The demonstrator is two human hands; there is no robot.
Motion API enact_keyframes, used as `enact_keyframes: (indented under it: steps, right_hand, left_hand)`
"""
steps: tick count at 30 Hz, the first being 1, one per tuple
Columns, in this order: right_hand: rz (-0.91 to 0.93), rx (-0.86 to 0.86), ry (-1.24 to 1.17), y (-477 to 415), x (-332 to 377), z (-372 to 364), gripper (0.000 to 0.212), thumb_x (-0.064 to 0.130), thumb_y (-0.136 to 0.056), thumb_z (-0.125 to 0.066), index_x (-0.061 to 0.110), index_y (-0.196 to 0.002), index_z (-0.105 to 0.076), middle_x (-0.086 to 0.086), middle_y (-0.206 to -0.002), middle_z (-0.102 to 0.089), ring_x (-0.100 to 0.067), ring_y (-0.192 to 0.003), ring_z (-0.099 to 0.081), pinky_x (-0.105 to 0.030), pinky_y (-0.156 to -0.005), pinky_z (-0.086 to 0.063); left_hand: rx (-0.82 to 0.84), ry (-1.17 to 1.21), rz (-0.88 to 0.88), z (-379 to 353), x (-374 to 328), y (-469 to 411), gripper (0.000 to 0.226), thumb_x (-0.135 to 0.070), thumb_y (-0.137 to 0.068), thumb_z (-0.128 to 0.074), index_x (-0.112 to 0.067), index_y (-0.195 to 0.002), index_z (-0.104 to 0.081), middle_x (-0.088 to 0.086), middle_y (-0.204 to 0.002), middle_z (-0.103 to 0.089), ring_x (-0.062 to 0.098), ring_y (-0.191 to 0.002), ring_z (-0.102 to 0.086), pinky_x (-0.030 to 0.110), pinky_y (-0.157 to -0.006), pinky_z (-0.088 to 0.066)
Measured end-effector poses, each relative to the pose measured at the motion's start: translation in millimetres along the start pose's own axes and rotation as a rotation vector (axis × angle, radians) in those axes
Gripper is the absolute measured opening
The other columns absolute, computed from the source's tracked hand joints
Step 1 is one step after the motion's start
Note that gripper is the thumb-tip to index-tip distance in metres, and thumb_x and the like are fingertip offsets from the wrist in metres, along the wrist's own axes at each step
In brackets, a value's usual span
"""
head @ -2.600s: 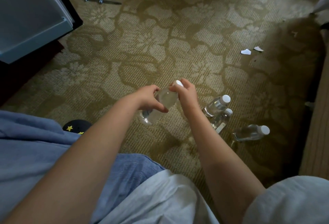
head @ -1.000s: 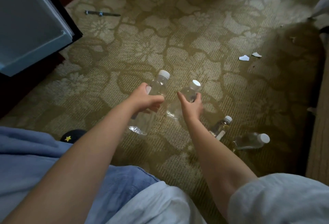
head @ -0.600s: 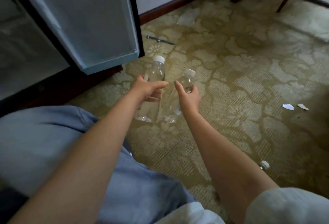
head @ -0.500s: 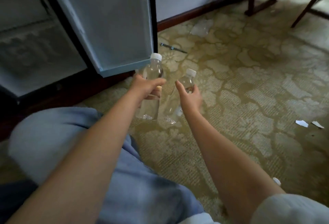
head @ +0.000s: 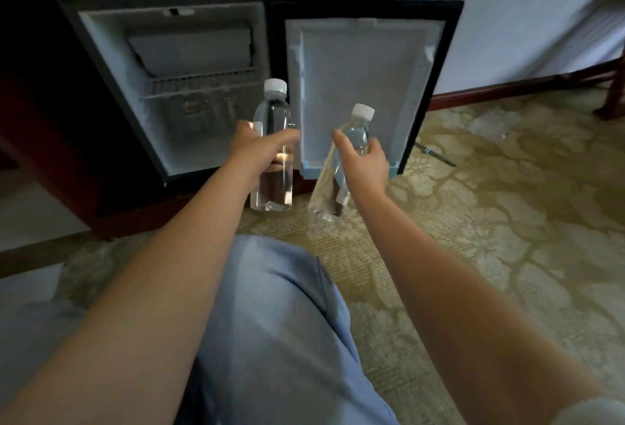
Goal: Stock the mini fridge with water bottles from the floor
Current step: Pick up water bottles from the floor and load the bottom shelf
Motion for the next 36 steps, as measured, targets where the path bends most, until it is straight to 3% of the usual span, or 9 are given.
enact_keyframes:
  steps: [4,11,14,18,23,28,36]
  right_hand:
    - [0.081,0.074,0.042,-9.6,29.0,-47.8,0.053,0.062,-0.077,-0.062,0.016,-0.104,-0.056,0.001,-0.096,-0.062,-0.018,-0.088,-0.06,-0.035,-0.069,-0.045]
    - [0.218,0.2,0.148,-40.9,59.5,-133.7,0.055,0.061,-0.077,-0.064,0.02,-0.112,-0.053,0.006,-0.098,-0.059,-0.016,-0.089,-0.06,-0.031,-0.068,-0.045]
    - [0.264,0.225,0.212,-58.8,59.1,-172.9,0.06,0.064,-0.076,-0.063,0.018,-0.114,-0.054,0.007,-0.098,-0.061,-0.016,-0.09,-0.061,-0.031,-0.067,-0.047]
    - [0.318,0.297,0.321,-87.4,56.5,-216.4,0.067,0.067,-0.073,-0.064,0.019,-0.119,-0.054,0.006,-0.1,-0.063,-0.014,-0.087,-0.061,-0.031,-0.067,-0.051]
    - [0.361,0.369,0.426,-129.4,46.0,-258.6,0.073,0.061,-0.074,-0.069,0.017,-0.129,-0.049,0.007,-0.099,-0.056,-0.011,-0.088,-0.057,-0.026,-0.065,-0.043]
    - [0.315,0.388,0.465,-168.5,11.1,-303.0,0.054,0.055,-0.075,-0.072,0.018,-0.109,-0.052,0.007,-0.091,-0.058,-0.012,-0.083,-0.057,-0.029,-0.065,-0.049]
    - [0.219,0.314,0.422,-228.5,-31.8,-360.4,0.059,0.051,-0.077,-0.07,0.021,-0.123,-0.05,0.01,-0.099,-0.052,-0.012,-0.09,-0.054,-0.028,-0.075,-0.045]
  left_hand:
    - [-0.135,-0.015,-0.016,46.9,2.3,-24.2,0.079,-0.034,-0.062,-0.082,-0.017,-0.127,-0.04,0.005,-0.122,-0.055,0.024,-0.104,-0.062,0.042,-0.077,-0.058]
    - [-0.322,0.017,0.008,111.1,21.3,-82.8,0.106,-0.05,-0.037,-0.08,-0.021,-0.132,-0.041,0.003,-0.131,-0.054,0.025,-0.112,-0.06,0.05,-0.09,-0.052]
    - [-0.354,0.032,0.02,127.2,31.7,-111.7,0.093,-0.042,-0.049,-0.082,-0.019,-0.13,-0.043,0.002,-0.129,-0.056,0.023,-0.112,-0.06,0.045,-0.093,-0.05]
    - [-0.408,0.052,0.018,140.3,56.0,-159.0,0.066,-0.025,-0.063,-0.081,-0.018,-0.12,-0.049,-0.001,-0.118,-0.059,0.019,-0.105,-0.061,0.035,-0.085,-0.05]
    - [-0.446,0.033,-0.004,152.4,80.0,-212.5,0.074,-0.019,-0.066,-0.082,-0.014,-0.129,-0.043,-0.002,-0.111,-0.057,0.019,-0.103,-0.057,0.031,-0.085,-0.045]
    - [-0.427,0.033,-0.011,157.3,108.9,-261.5,0.07,-0.016,-0.066,-0.081,-0.018,-0.125,-0.044,-0.003,-0.115,-0.058,0.015,-0.101,-0.056,0.03,-0.082,-0.042]
    - [-0.467,-0.02,-0.015,160.6,156.3,-324.8,0.069,-0.02,-0.062,-0.084,-0.018,-0.122,-0.049,-0.002,-0.114,-0.06,0.015,-0.101,-0.059,0.026,-0.077,-0.046]
Point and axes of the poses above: each hand's wrist, its own y-axis away from the middle knuckle, its own z-axis out of the back of the hand, x = y × z, the point moved 1 cm from there along -y, towards the middle knuckle
